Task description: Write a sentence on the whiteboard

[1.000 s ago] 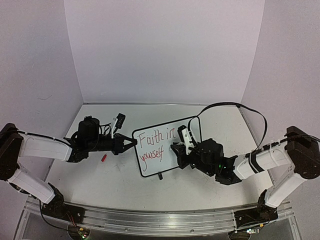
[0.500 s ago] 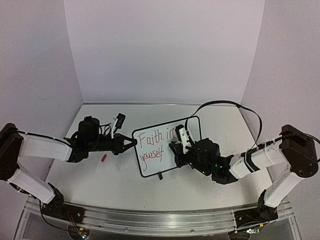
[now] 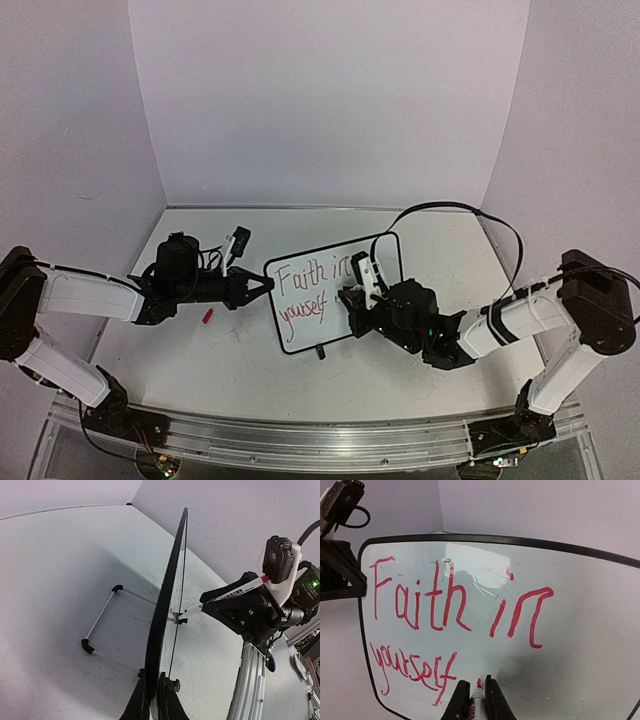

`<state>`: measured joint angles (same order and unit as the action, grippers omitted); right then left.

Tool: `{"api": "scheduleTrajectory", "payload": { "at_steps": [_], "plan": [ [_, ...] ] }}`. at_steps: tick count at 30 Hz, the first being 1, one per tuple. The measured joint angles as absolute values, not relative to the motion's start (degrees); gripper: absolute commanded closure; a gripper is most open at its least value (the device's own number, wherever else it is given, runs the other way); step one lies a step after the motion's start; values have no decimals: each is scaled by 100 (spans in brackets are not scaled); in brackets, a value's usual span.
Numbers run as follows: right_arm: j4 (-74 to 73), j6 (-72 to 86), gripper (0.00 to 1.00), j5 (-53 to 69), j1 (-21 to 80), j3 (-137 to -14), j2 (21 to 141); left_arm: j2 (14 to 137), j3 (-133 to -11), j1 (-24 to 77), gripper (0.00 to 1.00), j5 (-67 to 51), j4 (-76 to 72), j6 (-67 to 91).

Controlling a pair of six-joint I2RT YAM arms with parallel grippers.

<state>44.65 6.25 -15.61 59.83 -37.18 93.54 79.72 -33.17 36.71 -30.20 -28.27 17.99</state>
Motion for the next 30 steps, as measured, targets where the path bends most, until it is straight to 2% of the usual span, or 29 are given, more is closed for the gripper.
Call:
{"api": "scheduleTrajectory", "payload": {
  "at_steps": [30],
  "plan": [
    [4271, 865, 100, -1568, 6004, -3697, 9354, 7966, -3317, 3671, 100, -3020, -2801, 1799]
  ]
}}
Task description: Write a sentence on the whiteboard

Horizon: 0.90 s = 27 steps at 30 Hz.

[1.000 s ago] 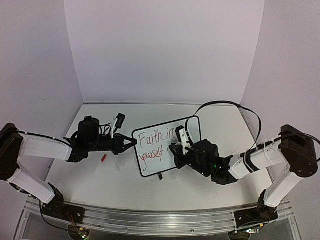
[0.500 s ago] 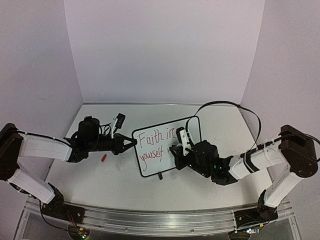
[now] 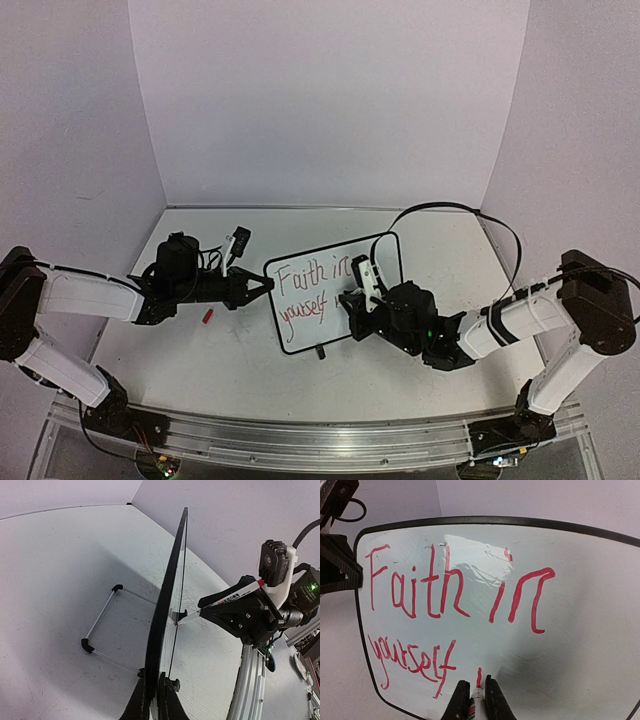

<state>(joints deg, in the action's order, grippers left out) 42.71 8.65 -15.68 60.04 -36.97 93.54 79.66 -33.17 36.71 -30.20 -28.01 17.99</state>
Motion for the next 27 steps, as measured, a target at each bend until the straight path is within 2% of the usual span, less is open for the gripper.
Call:
{"api": "scheduleTrajectory", "payload": {
  "at_steps": [27],
  "plan": [
    [4318, 564, 100, -1928, 5878, -3800, 9277, 7966, -3319, 3671, 100, -2991, -2801, 1800]
  ]
}}
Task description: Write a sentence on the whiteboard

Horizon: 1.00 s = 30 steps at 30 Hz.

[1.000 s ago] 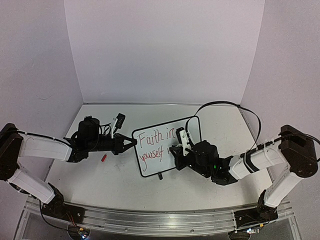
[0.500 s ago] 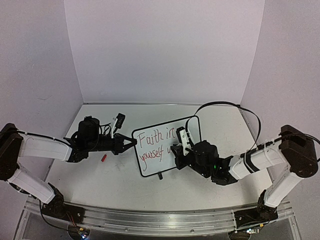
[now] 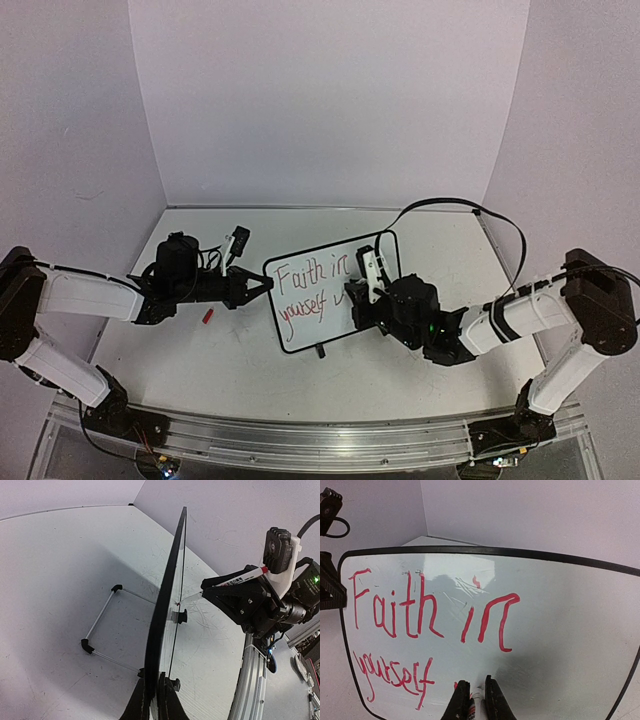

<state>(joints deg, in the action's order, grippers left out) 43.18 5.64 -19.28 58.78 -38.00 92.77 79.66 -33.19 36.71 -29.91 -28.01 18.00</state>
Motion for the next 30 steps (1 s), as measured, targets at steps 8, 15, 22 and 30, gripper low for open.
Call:
{"api": "scheduleTrajectory", "payload": {
  "at_steps": [8, 15, 22, 30],
  "plan": [
    [4331, 538, 100, -1968, 5840, -3804, 9231, 7966, -3319, 3671, 100, -2993, -2801, 1800],
    [4324, 652, 100, -1960, 5832, -3804, 9231, 7966, -3319, 3671, 100, -2992, -2801, 1800],
    [4319, 824, 100, -1965, 5824, -3802, 9231, 7966, -3319, 3671, 100, -2991, -2799, 1800],
    [4294, 1043, 100, -1931, 5819, -3722, 9231, 7966, -3319, 3671, 100, -2991, -2799, 1800]
  ]
}}
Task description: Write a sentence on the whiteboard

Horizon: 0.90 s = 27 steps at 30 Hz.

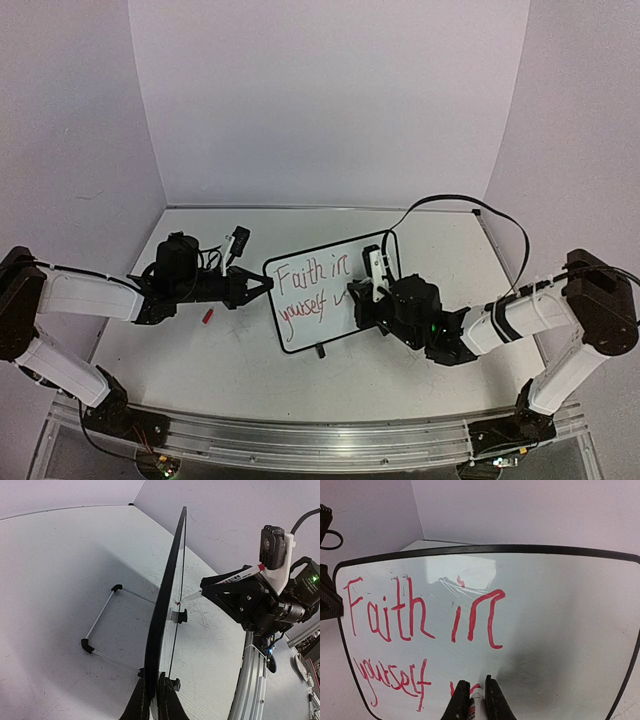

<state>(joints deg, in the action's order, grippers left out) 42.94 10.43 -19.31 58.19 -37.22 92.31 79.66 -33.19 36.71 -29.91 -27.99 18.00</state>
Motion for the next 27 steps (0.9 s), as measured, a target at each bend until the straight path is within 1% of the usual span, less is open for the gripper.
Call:
{"api": "scheduleTrajectory", "payload": {
  "at_steps": [27],
  "plan": [
    [4210, 1109, 100, -1895, 5822, -3626, 9233, 7966, -3319, 3671, 100, -2989, -2799, 1800]
  ]
}}
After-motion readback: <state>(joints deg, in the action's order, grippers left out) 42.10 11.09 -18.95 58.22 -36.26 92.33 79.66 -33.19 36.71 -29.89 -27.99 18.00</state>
